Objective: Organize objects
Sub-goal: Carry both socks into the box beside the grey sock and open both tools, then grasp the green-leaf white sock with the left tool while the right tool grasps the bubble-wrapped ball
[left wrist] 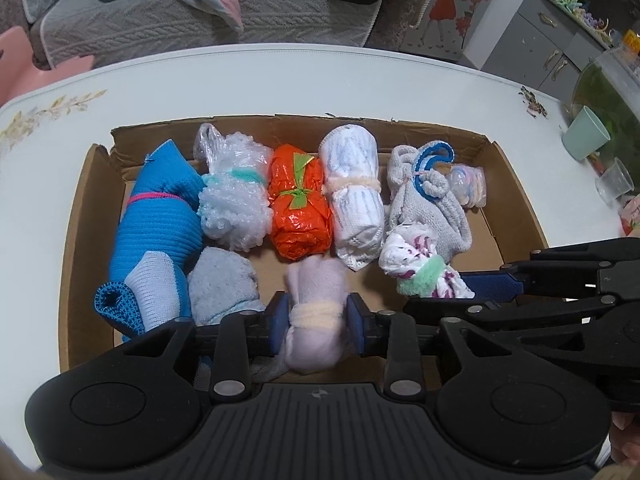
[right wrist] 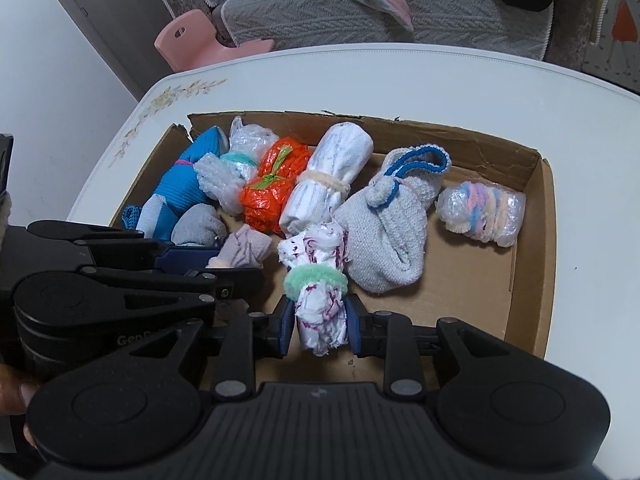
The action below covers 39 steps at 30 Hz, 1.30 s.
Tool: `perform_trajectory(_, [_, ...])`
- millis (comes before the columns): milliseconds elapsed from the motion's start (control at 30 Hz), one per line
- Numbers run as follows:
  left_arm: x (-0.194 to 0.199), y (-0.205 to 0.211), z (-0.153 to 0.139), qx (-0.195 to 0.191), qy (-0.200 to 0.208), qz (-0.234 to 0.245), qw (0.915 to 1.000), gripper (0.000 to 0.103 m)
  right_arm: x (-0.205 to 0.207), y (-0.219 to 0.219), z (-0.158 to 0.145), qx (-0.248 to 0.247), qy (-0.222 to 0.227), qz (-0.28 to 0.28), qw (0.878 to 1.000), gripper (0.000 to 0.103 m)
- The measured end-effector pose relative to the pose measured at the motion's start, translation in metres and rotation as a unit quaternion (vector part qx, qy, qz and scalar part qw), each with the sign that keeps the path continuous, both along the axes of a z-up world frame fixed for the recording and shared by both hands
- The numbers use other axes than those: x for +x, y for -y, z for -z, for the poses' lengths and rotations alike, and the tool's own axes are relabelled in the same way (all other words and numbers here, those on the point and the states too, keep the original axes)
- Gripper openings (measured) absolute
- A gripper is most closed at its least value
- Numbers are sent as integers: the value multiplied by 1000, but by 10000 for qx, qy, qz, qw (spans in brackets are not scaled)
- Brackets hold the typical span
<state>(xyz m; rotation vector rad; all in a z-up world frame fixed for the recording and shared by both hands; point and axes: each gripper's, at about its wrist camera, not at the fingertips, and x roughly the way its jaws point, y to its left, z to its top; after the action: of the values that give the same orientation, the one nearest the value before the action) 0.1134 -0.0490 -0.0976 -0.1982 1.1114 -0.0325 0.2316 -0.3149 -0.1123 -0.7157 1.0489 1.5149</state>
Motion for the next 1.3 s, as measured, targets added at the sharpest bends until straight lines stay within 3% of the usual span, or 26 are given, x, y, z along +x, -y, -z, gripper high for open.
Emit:
perform_trajectory(833, [-13, 4, -19, -71, -112, -125, 9998, 63, 7, 10, -13, -4, 33, -107, 9999, 35])
perform_trajectory(1033, [-30, 7, -38, -12, -21, -89, 10000, 73, 10, 25, -24, 75, 22, -73, 9999, 44])
perform_trajectory(1133, [-44, 9, -51, -57, 63, -40, 10000, 83, 8, 36, -31, 127, 83, -77, 9999, 45])
perform_trajectory(1300, [-78, 13, -81, 29, 169, 254, 9995, 86, 3, 56, -39, 168, 85, -74, 9998, 49])
